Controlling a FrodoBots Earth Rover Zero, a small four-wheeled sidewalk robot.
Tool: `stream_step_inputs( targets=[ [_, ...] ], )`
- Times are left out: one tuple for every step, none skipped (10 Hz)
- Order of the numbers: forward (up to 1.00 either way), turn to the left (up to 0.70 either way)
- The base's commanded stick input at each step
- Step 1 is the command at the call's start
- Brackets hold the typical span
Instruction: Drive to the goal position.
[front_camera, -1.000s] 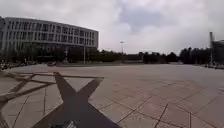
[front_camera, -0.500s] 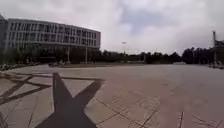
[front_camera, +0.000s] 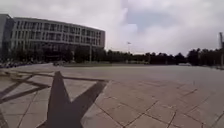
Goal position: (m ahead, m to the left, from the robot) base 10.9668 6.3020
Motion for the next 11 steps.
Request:
stream_step_inputs(
  targets=[
    [0.7, 0.14],
    [0.7, 0.14],
    [0.7, 0.14],
    [0.7, 0.14],
    [0.7, 0.14],
    [0.7, 0.14],
    [0.7, 0.14],
    [0.7, 0.14],
    [0.7, 0.14],
    [0.7, 0.14],
    [0.7, 0.14]
  ],
)
